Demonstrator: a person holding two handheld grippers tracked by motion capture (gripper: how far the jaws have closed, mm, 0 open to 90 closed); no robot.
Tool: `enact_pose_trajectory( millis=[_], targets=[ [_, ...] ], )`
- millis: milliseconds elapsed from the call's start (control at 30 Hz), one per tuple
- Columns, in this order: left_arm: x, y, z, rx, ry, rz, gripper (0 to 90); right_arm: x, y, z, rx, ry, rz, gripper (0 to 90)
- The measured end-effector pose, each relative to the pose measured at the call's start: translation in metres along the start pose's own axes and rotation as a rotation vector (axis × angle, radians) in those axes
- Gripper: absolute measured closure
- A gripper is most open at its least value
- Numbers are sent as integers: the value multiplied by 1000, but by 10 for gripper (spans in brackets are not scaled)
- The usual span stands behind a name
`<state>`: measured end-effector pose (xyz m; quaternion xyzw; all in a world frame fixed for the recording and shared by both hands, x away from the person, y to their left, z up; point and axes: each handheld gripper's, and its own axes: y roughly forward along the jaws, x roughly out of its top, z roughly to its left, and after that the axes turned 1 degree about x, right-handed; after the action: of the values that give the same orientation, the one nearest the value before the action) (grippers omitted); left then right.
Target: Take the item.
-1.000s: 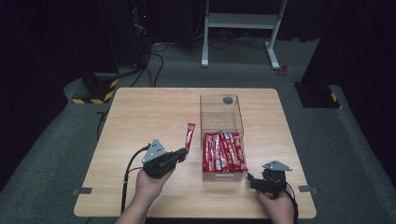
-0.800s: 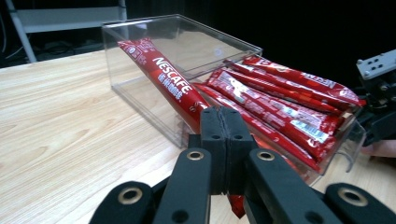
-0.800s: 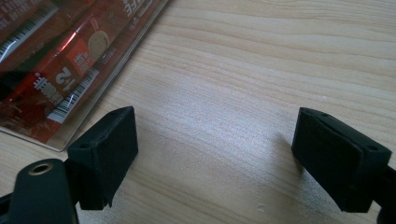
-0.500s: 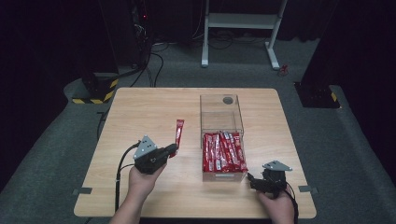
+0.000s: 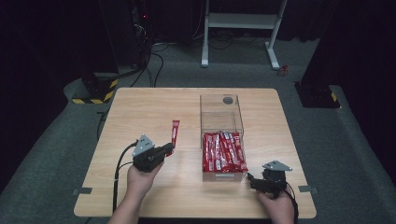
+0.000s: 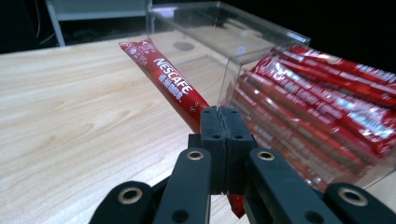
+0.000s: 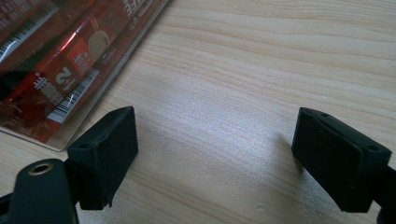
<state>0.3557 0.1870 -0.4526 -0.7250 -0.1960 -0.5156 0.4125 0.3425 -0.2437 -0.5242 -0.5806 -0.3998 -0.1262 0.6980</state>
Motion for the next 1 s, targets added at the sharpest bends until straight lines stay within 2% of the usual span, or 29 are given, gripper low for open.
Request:
enact_pose_trajectory(
  millis=[433, 800, 1000],
  targets=[
    [-19, 21, 9, 16, -33, 78, 894, 0, 0, 0, 0, 0, 0, 143],
    [-32, 34, 12, 23, -34, 147, 894, 0, 0, 0, 0, 0, 0, 143],
    [-36, 39, 11, 24, -34, 168, 894, 0, 0, 0, 0, 0, 0, 143]
  ],
)
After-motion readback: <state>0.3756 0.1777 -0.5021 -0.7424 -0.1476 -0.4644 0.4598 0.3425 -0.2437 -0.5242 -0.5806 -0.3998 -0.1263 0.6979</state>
